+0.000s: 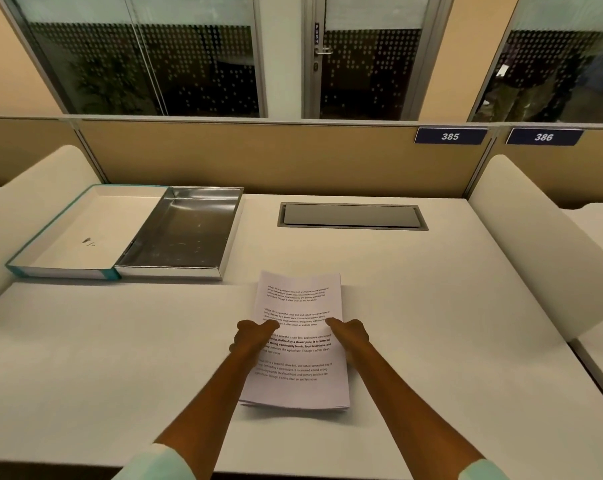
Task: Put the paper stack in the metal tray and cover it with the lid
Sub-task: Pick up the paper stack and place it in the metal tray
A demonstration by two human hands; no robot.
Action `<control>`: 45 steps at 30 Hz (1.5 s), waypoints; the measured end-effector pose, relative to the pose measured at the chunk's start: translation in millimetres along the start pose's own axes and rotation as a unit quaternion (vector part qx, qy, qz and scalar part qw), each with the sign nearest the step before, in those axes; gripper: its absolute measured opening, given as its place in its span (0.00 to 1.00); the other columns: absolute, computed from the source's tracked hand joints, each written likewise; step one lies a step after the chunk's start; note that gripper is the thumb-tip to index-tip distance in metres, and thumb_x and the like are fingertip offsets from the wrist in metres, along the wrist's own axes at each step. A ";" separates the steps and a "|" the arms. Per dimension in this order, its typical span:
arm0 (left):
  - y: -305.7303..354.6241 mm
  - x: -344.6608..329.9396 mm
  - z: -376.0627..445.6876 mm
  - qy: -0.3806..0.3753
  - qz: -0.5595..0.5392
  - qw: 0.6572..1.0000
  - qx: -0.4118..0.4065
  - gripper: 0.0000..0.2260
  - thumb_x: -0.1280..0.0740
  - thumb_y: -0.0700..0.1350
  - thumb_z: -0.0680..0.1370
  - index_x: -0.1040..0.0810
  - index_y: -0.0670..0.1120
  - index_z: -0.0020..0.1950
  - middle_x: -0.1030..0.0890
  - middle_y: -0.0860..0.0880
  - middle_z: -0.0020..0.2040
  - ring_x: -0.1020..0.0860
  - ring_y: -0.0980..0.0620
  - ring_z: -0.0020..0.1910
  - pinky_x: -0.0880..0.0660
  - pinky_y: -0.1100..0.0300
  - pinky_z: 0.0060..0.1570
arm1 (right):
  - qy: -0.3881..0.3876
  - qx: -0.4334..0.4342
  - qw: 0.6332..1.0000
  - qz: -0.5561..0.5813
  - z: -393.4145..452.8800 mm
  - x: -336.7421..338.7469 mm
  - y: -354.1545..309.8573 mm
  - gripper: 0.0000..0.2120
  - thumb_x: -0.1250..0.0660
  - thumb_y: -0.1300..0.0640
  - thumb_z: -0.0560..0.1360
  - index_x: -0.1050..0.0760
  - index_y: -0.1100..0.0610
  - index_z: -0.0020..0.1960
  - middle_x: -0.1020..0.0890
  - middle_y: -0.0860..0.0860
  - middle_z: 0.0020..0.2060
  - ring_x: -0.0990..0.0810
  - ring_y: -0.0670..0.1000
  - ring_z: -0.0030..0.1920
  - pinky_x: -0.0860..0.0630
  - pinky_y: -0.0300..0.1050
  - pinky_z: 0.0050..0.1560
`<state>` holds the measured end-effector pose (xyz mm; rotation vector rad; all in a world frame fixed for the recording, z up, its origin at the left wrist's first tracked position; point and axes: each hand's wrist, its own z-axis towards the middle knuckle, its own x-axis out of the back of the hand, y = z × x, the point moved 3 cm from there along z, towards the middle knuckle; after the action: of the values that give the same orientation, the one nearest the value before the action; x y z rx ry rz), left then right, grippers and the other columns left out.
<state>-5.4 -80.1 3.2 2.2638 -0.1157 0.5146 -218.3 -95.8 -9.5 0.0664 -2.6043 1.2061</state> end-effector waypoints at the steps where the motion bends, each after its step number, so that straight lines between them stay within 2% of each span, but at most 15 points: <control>1: -0.3 0.6 -0.2 -0.003 0.000 1.000 0.000 0.27 0.28 0.53 0.72 0.34 0.41 0.64 0.22 0.39 0.61 0.23 0.38 0.60 0.26 0.41 0.63 | -0.005 0.004 1.000 -0.001 0.4 0.6 -0.8 0.15 0.32 0.50 0.74 0.24 0.62 0.52 0.17 0.56 0.45 0.18 0.54 0.43 0.20 0.45 0.43; 5: -1.8 4.8 0.4 -0.019 -0.011 1.000 -0.010 0.26 0.28 0.48 0.73 0.34 0.40 0.64 0.21 0.39 0.61 0.21 0.39 0.55 0.21 0.45 0.55 | -0.014 0.024 1.000 -0.010 -2.0 1.0 -3.9 0.21 0.32 0.49 0.74 0.26 0.62 0.59 0.17 0.57 0.51 0.18 0.56 0.48 0.21 0.45 0.41; 7: -1.8 6.7 0.3 -0.029 -0.006 0.999 -0.023 0.25 0.27 0.47 0.73 0.34 0.40 0.64 0.21 0.39 0.60 0.20 0.41 0.51 0.21 0.49 0.47 | -0.010 0.030 0.999 -0.006 -4.9 1.0 -2.6 0.20 0.31 0.48 0.73 0.28 0.61 0.58 0.18 0.56 0.50 0.19 0.54 0.46 0.24 0.42 0.36; 10: 0.4 9.2 -1.8 -0.042 -0.002 0.998 -0.044 0.25 0.26 0.45 0.72 0.35 0.41 0.63 0.22 0.40 0.59 0.20 0.43 0.49 0.21 0.53 0.40 | -0.012 0.033 0.999 0.009 -7.6 0.9 -1.5 0.17 0.30 0.48 0.73 0.29 0.59 0.53 0.17 0.57 0.51 0.19 0.54 0.44 0.23 0.43 0.37; 15: -4.9 13.6 -1.7 -0.063 0.038 0.996 -0.057 0.22 0.28 0.40 0.73 0.34 0.41 0.62 0.23 0.40 0.60 0.20 0.39 0.55 0.20 0.43 0.55 | -0.011 0.044 0.999 0.014 -10.8 1.1 -3.9 0.20 0.30 0.47 0.72 0.28 0.59 0.57 0.18 0.56 0.51 0.17 0.56 0.49 0.18 0.49 0.46; 17: -7.3 17.1 -1.6 -0.052 0.041 0.996 -0.060 0.17 0.31 0.38 0.74 0.31 0.40 0.60 0.22 0.39 0.60 0.20 0.38 0.55 0.21 0.42 0.57 | -0.007 0.055 0.998 0.001 -12.2 1.7 -2.7 0.17 0.30 0.49 0.73 0.29 0.57 0.55 0.18 0.56 0.51 0.18 0.56 0.51 0.18 0.53 0.52; 21: -9.3 24.1 -1.9 -0.016 0.026 0.998 -0.058 0.09 0.31 0.37 0.75 0.25 0.39 0.55 0.19 0.37 0.59 0.19 0.37 0.55 0.21 0.43 0.58 | -0.005 0.063 0.998 -0.006 -17.1 6.5 -0.2 0.07 0.31 0.57 0.74 0.28 0.55 0.50 0.18 0.57 0.52 0.17 0.57 0.50 0.19 0.52 0.52; 25: -11.2 25.1 -0.9 -0.009 0.005 0.999 -0.047 0.17 0.28 0.38 0.74 0.23 0.36 0.61 0.19 0.37 0.60 0.19 0.37 0.56 0.22 0.43 0.58 | 0.010 0.061 0.998 -0.026 -13.4 12.9 5.7 0.04 0.34 0.63 0.74 0.23 0.55 0.45 0.16 0.59 0.54 0.18 0.56 0.46 0.18 0.52 0.53; 27: -10.2 27.6 0.2 -0.009 -0.006 0.999 -0.041 0.17 0.27 0.38 0.73 0.23 0.36 0.60 0.18 0.37 0.59 0.18 0.37 0.55 0.21 0.43 0.57 | 0.011 0.057 0.998 -0.019 -11.2 12.5 6.0 0.13 0.32 0.63 0.74 0.23 0.60 0.58 0.19 0.60 0.60 0.18 0.58 0.52 0.20 0.52 0.56; 29: -10.7 30.5 1.8 -0.009 -0.023 0.999 -0.026 0.17 0.26 0.37 0.72 0.22 0.34 0.59 0.18 0.36 0.58 0.18 0.37 0.55 0.20 0.43 0.56 | 0.017 0.033 0.999 -0.023 -11.7 11.8 5.9 0.26 0.30 0.62 0.74 0.32 0.64 0.70 0.24 0.61 0.65 0.21 0.60 0.60 0.22 0.52 0.59; 30: -11.7 31.9 1.7 -0.009 -0.031 0.999 -0.020 0.18 0.26 0.36 0.71 0.22 0.34 0.59 0.18 0.36 0.57 0.18 0.36 0.55 0.20 0.43 0.56 | 0.020 0.027 0.999 -0.024 -11.9 11.5 6.1 0.26 0.30 0.62 0.73 0.31 0.65 0.69 0.23 0.62 0.64 0.21 0.60 0.59 0.22 0.53 0.59; 33: -9.5 35.0 1.1 -0.012 -0.051 0.998 -0.018 0.16 0.25 0.35 0.70 0.21 0.34 0.57 0.17 0.36 0.56 0.18 0.37 0.53 0.20 0.44 0.55 | 0.036 0.045 0.998 -0.029 -11.4 11.3 5.1 0.05 0.30 0.63 0.73 0.21 0.64 0.47 0.16 0.62 0.52 0.17 0.59 0.46 0.18 0.54 0.53; 35: -6.8 39.1 1.4 -0.009 -0.051 0.998 -0.025 0.14 0.25 0.36 0.70 0.20 0.35 0.55 0.17 0.37 0.56 0.17 0.38 0.51 0.19 0.47 0.52 | 0.045 0.056 0.997 -0.028 -13.3 9.1 2.2 0.02 0.30 0.63 0.73 0.22 0.61 0.42 0.15 0.61 0.49 0.16 0.60 0.44 0.18 0.56 0.52; 39: 2.3 54.3 2.8 0.001 -0.052 0.998 -0.041 0.08 0.25 0.37 0.71 0.20 0.40 0.48 0.16 0.38 0.55 0.17 0.43 0.44 0.19 0.50 0.47 | 0.036 0.071 0.997 -0.005 -17.2 0.7 -12.9 0.02 0.29 0.63 0.73 0.22 0.61 0.44 0.15 0.60 0.49 0.16 0.59 0.45 0.18 0.57 0.53; 45: 33.2 98.2 10.8 0.016 -0.071 0.994 -0.082 0.08 0.26 0.38 0.72 0.20 0.41 0.49 0.16 0.40 0.56 0.16 0.41 0.48 0.20 0.45 0.53 | 0.018 0.099 0.994 0.038 -20.6 -23.5 -65.7 0.12 0.28 0.64 0.73 0.20 0.64 0.56 0.16 0.60 0.54 0.16 0.59 0.49 0.18 0.56 0.53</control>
<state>79.8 -102.7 59.0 2.0859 0.0176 0.4487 -181.0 -124.9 45.9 -0.0168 -2.4699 1.4745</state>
